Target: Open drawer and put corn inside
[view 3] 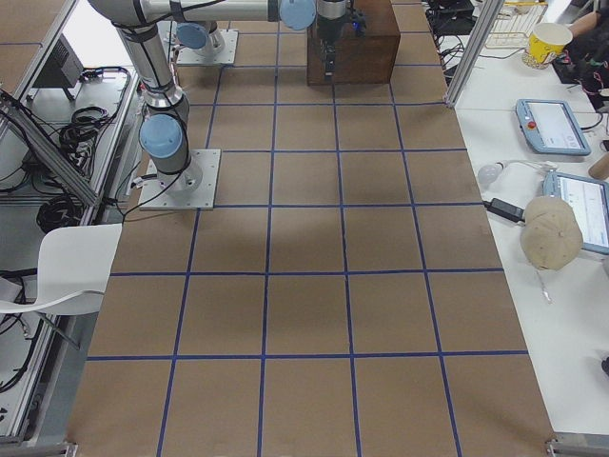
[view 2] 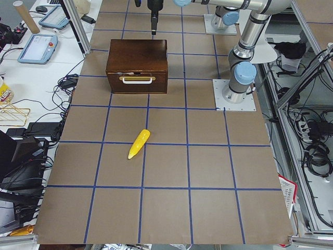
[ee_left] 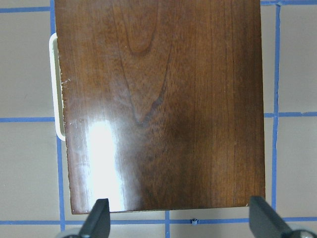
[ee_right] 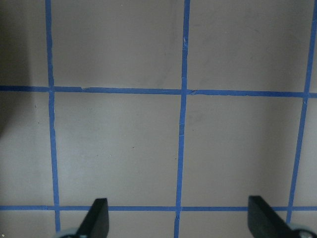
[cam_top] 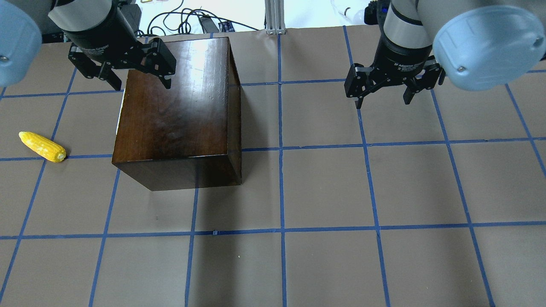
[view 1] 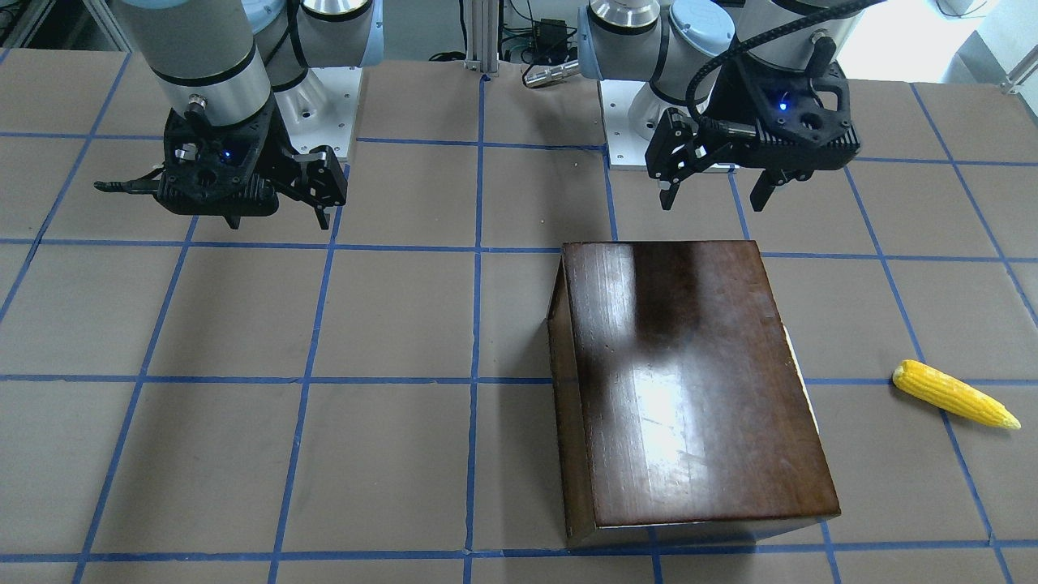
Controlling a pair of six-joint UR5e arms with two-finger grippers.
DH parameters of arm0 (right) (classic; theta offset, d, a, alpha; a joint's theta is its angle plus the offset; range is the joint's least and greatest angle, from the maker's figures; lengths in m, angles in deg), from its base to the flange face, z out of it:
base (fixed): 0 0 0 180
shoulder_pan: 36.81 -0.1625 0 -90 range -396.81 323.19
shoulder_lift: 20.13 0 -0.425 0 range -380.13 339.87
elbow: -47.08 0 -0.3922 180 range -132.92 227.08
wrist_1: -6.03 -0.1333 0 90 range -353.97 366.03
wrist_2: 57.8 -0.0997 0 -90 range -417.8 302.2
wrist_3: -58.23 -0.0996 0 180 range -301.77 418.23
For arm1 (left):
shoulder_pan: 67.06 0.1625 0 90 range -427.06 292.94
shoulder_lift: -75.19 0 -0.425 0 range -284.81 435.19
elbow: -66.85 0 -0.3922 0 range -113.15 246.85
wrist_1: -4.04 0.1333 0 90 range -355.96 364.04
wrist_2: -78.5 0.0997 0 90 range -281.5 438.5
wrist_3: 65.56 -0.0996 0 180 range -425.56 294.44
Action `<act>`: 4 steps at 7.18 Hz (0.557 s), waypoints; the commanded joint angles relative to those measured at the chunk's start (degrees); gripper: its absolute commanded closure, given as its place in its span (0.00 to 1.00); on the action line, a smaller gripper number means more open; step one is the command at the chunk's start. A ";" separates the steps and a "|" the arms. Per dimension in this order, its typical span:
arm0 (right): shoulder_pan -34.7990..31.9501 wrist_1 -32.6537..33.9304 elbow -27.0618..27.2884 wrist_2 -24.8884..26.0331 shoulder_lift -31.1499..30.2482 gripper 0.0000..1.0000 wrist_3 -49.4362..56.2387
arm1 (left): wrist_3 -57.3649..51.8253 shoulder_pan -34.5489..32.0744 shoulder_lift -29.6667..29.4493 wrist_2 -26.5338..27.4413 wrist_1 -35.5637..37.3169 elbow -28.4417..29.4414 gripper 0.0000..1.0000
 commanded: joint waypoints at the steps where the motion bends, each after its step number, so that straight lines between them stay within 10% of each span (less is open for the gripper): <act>1: 0.00 0.00 0.00 0.00 0.00 0.00 0.00 | 0.00 0.29 -0.59 0.23 -2.64 1.68 0.00; 4: 0.00 0.00 0.00 0.00 0.00 0.00 0.00 | -0.08 0.29 -1.48 0.14 -2.13 1.08 0.00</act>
